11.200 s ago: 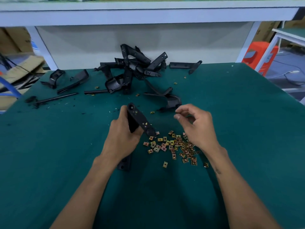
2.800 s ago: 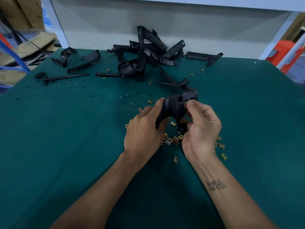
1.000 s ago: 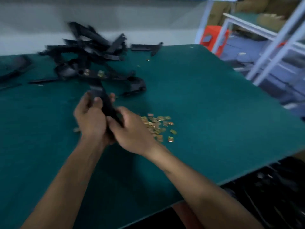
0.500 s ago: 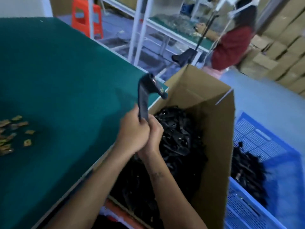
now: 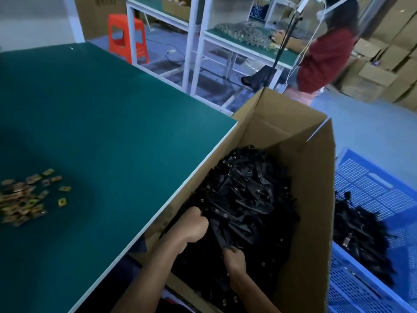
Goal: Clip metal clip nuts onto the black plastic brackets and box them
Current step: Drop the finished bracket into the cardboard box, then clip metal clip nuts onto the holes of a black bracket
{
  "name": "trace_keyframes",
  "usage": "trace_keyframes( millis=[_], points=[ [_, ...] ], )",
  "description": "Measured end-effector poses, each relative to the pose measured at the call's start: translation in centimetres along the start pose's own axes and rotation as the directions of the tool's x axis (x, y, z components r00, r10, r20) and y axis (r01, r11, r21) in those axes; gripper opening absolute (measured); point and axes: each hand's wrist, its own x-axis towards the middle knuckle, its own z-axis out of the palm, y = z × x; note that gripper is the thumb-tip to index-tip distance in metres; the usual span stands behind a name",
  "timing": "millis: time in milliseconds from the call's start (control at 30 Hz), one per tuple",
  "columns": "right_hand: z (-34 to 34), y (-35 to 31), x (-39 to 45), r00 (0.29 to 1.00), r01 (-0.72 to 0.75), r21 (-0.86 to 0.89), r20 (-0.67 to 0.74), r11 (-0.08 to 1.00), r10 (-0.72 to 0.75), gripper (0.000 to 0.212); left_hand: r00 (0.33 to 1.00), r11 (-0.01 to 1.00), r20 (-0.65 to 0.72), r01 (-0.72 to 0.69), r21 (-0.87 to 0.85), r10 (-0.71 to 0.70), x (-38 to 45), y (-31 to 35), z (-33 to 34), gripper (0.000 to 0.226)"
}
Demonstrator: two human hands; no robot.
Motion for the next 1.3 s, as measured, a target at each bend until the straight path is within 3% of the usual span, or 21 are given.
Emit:
trace_keyframes(
  millis=[67,133,200,267,333,433,500,567,633,700,800,867,900,1000,1067,1133,1200,1300],
  points=[
    [-0.1,-0.6,-0.3,0.999,0.041,-0.112,-0.017,0.993,-0.044,0.010,0.998,0.998,0.025,-0.065,0.003,0.065,-0.8,0.7,0.1,0.010],
    [-0.2,-2.0,-0.7,0.991,0.112,-0.169,-0.052,0.979,-0.122,0.029,0.988,0.988,0.050,-0.151,0.044,0.149,-1.8,1.8,-0.1,0.016],
    [-0.3,-3.7,-1.6,0.951,0.266,-0.173,-0.113,0.948,-0.287,0.031,0.971,0.966,0.077,-0.233,0.111,0.225,-3.0,3.0,-0.9,0.024],
    [0.3,-6.0,-2.8,0.859,0.438,-0.155,-0.219,0.885,-0.463,0.029,0.944,0.941,0.074,-0.327,0.083,0.322,-4.2,3.5,-2.7,0.037],
    [1.4,-9.0,-4.9,0.745,0.595,-0.064,-0.329,0.801,-0.580,0.032,0.925,0.924,0.015,-0.379,-0.057,0.380,-5.8,3.5,-6.0,0.055],
    [1.8,-14.3,-8.2,0.536,0.820,0.018,-0.378,0.573,-0.755,0.037,0.871,0.799,-0.223,-0.491,-0.347,0.439,-9.0,2.2,-13.2,0.040],
    [2.1,-18.1,-11.0,0.423,0.905,0.037,-0.153,0.423,-0.893,0.036,0.738,0.761,-0.544,-0.598,-0.251,0.399,-11.9,0.0,-18.7,0.027],
    [4.3,-21.5,-13.5,0.312,0.950,0.007,0.008,0.312,-0.950,0.024,0.481,0.804,-0.829,-0.591,-0.067,0.285,-14.4,-3.6,-23.0,0.027],
    [8.6,-24.2,-16.0,0.119,0.987,-0.132,0.193,0.094,-0.974,0.022,0.285,0.825,-0.936,-0.565,0.010,0.207,-16.3,-7.4,-25.5,0.025],
    [13.8,-26.2,-19.1,-0.092,0.987,-0.082,0.438,-0.141,-0.894,0.022,0.202,0.870,-0.964,-0.490,0.054,0.173,-17.4,-10.6,-26.2,0.027],
    [21.5,-28.3,-23.8,-0.224,0.970,0.071,0.640,-0.234,-0.735,0.016,0.138,0.904,-0.985,-0.425,0.035,0.102,-17.7,-13.8,-26.2,0.033],
    [26.8,-28.9,-26.3,-0.219,0.968,0.061,0.670,-0.242,-0.709,0.016,0.135,0.893,-0.987,-0.451,0.018,0.088,-17.4,-14.4,-26.0,0.033],
    [29.2,-29.1,-27.4,-0.184,0.974,0.030,0.676,-0.223,-0.713,0.020,0.152,0.886,-0.984,-0.464,0.014,0.095,-17.3,-14.4,-25.9,0.033],
    [35.4,-29.9,-29.5,0.016,0.986,-0.125,0.724,-0.108,-0.690,0.027,0.190,0.881,-0.973,-0.472,0.028,0.132,-17.3,-13.7,-25.6,0.033],
    [37.8,-30.2,-30.0,0.153,0.987,-0.151,0.761,0.057,-0.630,0.023,0.169,0.870,-0.977,-0.491,0.031,0.131,-17.3,-13.8,-25.8,0.033],
    [39.1,-30.5,-29.7,0.262,0.946,-0.070,0.738,0.316,-0.622,0.015,0.155,0.848,-0.982,-0.530,0.010,0.108,-17.3,-14.0,-26.1,0.033],
    [39.1,-31.0,-29.4,0.372,0.861,-0.026,0.713,0.508,-0.595,0.020,0.134,0.844,-0.986,-0.537,0.015,0.104,-17.3,-14.0,-26.3,0.034],
    [37.6,-31.8,-29.5,0.399,0.827,0.017,0.687,0.562,-0.607,0.017,0.063,0.872,-0.994,-0.487,0.052,0.094,-17.5,-14.0,-26.4,0.029]
  ],
)
